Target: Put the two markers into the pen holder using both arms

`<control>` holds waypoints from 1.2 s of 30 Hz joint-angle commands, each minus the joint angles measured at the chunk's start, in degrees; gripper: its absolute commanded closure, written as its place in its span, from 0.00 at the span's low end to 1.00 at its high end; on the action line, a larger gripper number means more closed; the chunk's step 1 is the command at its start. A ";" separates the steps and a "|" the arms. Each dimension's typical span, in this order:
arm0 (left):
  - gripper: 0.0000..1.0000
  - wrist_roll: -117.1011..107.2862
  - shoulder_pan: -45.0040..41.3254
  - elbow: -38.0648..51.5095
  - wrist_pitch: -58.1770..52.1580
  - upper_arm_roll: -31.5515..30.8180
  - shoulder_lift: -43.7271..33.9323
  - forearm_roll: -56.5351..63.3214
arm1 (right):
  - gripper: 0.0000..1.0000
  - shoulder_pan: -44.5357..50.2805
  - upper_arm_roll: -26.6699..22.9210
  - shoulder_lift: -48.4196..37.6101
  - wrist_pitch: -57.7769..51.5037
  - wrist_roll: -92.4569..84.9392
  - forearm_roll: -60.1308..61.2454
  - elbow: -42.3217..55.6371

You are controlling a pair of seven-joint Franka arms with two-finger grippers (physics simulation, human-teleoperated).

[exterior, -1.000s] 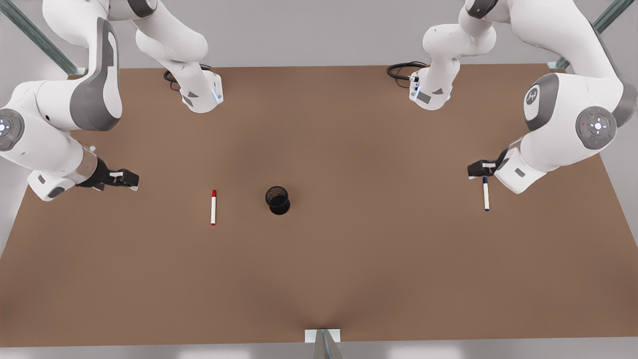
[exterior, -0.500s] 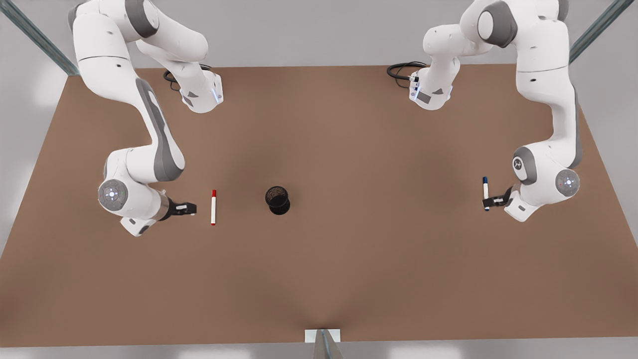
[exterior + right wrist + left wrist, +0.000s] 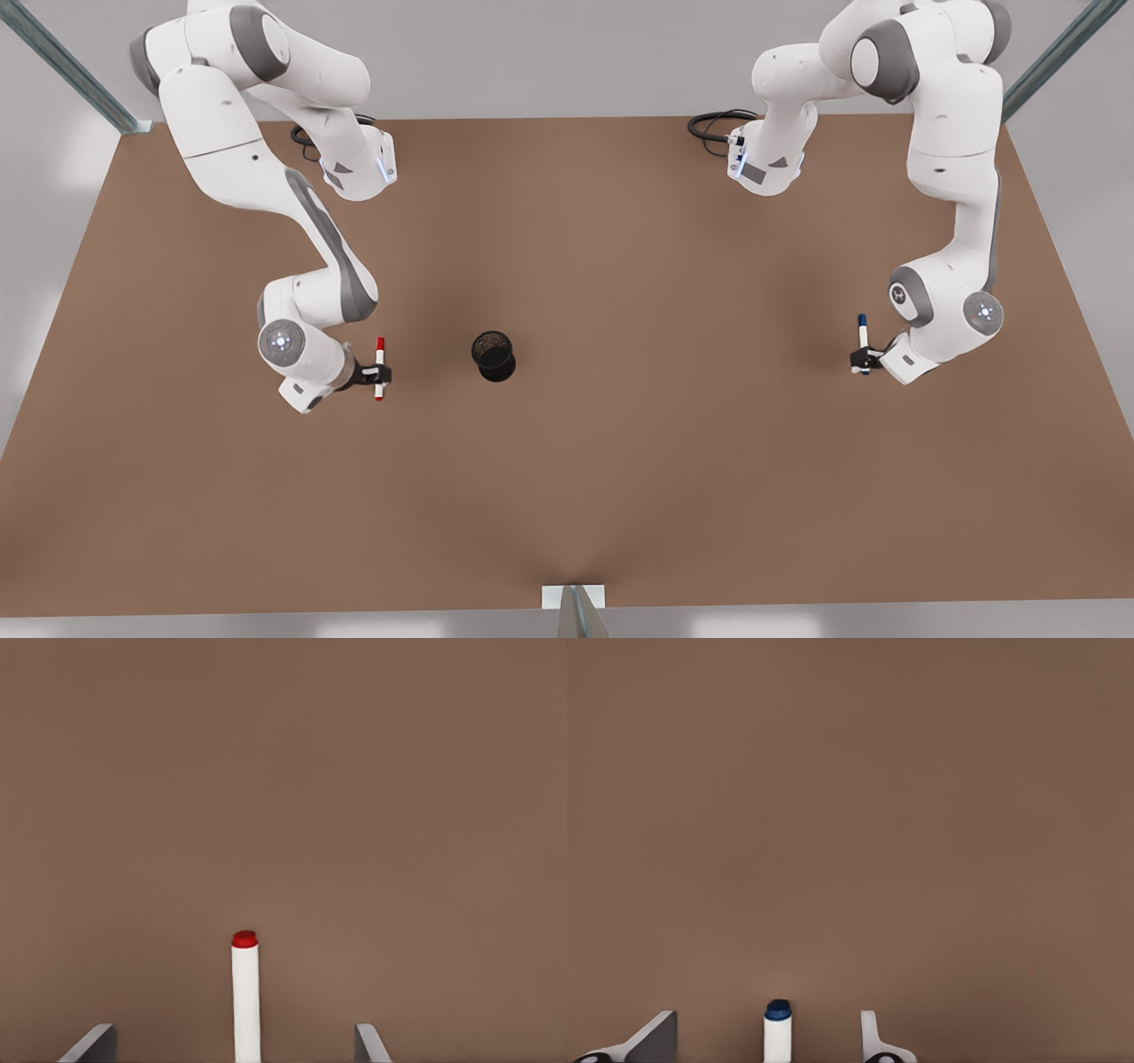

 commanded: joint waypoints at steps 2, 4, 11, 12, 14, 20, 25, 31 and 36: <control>0.00 15.14 0.15 -0.01 1.27 0.00 0.62 -2.14 | 0.01 0.00 0.01 1.12 5.35 7.26 0.06 -0.32; 0.04 15.41 0.15 -0.10 1.27 0.09 0.97 -2.14 | 0.01 0.26 0.10 1.83 6.31 7.26 -0.03 -1.29; 0.34 15.41 0.15 -0.80 1.35 0.36 2.12 -2.14 | 0.01 -0.17 -0.43 4.55 11.24 6.99 -1.87 -1.90; 0.39 15.41 0.15 -0.80 1.35 0.36 2.12 -2.14 | 0.01 -0.18 -0.43 4.81 11.24 6.99 -2.22 -1.91; 0.45 15.41 0.15 -0.80 1.35 0.36 2.12 -2.14 | 0.02 -0.26 -0.43 4.90 11.24 6.99 -2.31 -1.73; 0.50 15.41 0.15 -0.80 1.35 0.36 2.56 -2.14 | 0.17 0.18 -0.43 6.22 11.15 6.99 -3.37 -0.67; 0.68 15.23 0.15 -0.80 1.35 0.36 2.82 -2.22 | 0.25 0.44 -0.43 6.84 11.06 7.08 -4.95 -0.59; 0.78 13.83 0.06 -0.80 0.74 0.71 2.29 -2.23 | 0.36 0.44 -0.52 7.36 11.06 7.08 -5.83 -0.59; 0.79 8.21 -1.43 2.53 -4.62 0.71 0.10 -1.70 | 0.42 0.53 -0.52 7.45 10.97 6.99 -5.83 -0.59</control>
